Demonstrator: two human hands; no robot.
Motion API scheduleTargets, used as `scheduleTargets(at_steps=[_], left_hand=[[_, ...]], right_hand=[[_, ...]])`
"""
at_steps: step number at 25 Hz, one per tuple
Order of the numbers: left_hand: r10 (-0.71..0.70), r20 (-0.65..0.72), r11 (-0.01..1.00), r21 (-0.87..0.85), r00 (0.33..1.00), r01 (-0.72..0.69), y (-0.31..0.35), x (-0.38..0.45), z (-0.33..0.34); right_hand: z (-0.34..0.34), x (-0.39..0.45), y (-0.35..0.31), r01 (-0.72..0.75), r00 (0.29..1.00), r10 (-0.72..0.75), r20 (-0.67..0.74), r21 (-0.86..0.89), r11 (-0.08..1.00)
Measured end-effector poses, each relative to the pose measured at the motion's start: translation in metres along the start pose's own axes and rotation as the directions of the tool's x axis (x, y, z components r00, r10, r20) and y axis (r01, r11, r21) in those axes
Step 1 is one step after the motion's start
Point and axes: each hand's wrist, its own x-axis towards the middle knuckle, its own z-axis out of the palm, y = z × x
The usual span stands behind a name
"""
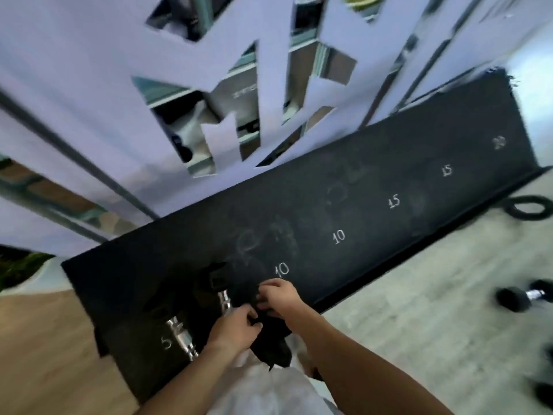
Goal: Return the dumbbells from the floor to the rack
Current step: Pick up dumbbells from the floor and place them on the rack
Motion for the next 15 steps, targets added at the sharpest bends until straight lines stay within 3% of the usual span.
scheduleTargets(at_steps=[3,7,11,15], left_hand=[[0.118,0.059,0.986,0.113,0.991,-0.124,0.056,-0.005,0.003],[0.249,0.195,0.925,0.241,0.949,-0.292,0.146,-0.019,0.043],[0.297,0.36,0.817,0.384,0.884,-0.431,0.24,-0.055,0.142],[0.353,0.522,0.659,0.45,0.776,-0.603,0.332,-0.102,0.262]], right_hand=[[-0.079,-0.027,0.013,0.039,0.989,-0.015,-0.149,0.159,0.987],[-0.191,-0.067,0.079,0.097,0.96,0.026,-0.279,0.417,0.904],[-0.289,-0.114,0.202,0.141,0.932,0.121,-0.341,0.65,0.747],[-0.376,-0.164,0.332,0.224,0.876,0.247,-0.414,0.804,0.551]])
